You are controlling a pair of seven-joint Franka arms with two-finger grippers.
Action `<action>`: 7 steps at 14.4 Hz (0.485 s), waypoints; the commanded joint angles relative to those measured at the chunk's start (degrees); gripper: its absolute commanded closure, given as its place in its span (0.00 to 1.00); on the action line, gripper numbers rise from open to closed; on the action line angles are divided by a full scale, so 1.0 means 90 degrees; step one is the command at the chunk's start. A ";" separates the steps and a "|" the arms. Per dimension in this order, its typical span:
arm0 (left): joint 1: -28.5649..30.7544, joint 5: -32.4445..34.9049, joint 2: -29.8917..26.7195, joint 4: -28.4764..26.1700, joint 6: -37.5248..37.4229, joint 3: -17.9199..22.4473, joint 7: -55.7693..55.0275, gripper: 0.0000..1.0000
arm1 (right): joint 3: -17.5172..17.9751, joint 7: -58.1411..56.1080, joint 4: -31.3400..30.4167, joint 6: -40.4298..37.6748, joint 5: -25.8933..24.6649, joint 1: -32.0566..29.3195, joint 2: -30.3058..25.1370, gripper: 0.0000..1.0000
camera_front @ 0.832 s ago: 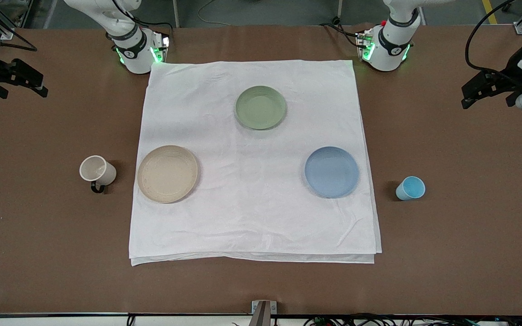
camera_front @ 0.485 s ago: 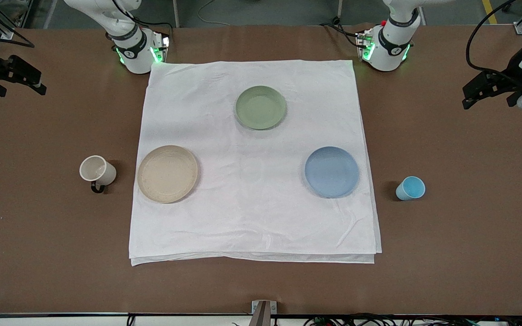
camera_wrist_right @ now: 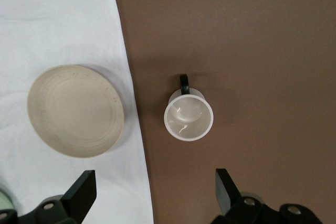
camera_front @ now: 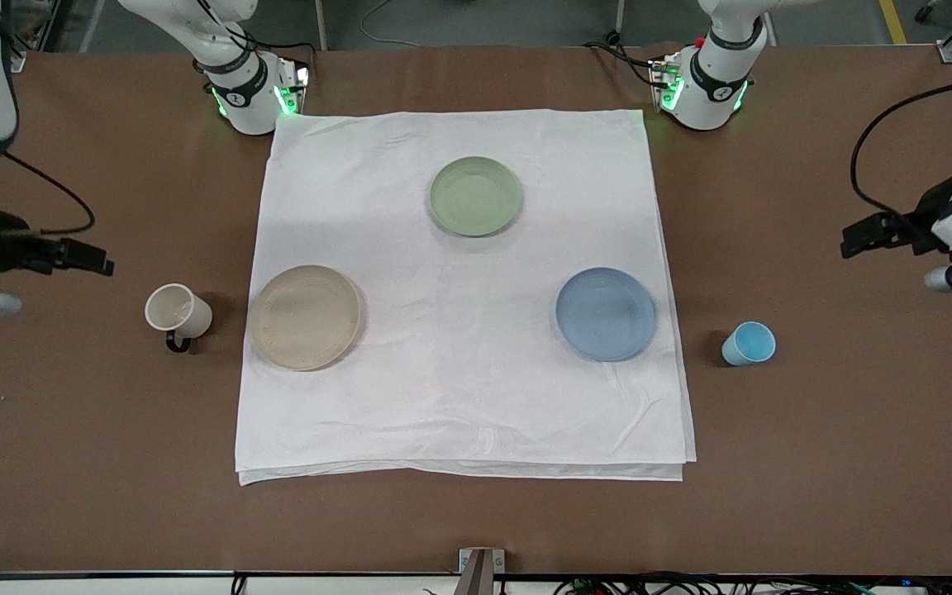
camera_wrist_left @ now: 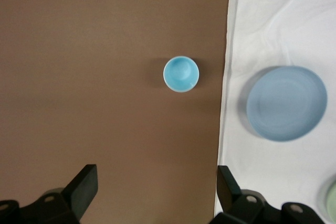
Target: Place blue cup in blue plate and white mug in gray plate
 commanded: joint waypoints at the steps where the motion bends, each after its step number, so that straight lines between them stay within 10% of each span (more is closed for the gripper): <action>1: 0.0061 0.0042 -0.0033 -0.1051 0.1127 -0.0005 -0.0116 0.00 | 0.0049 -0.0040 -0.0026 0.0771 0.0011 -0.0220 0.0749 0.00; 7: 0.0394 0.0042 0.0630 -0.2576 0.3892 -0.0005 -0.0116 0.19 | 0.0049 -0.0040 -0.1100 0.3146 0.0011 -0.0230 0.1483 0.03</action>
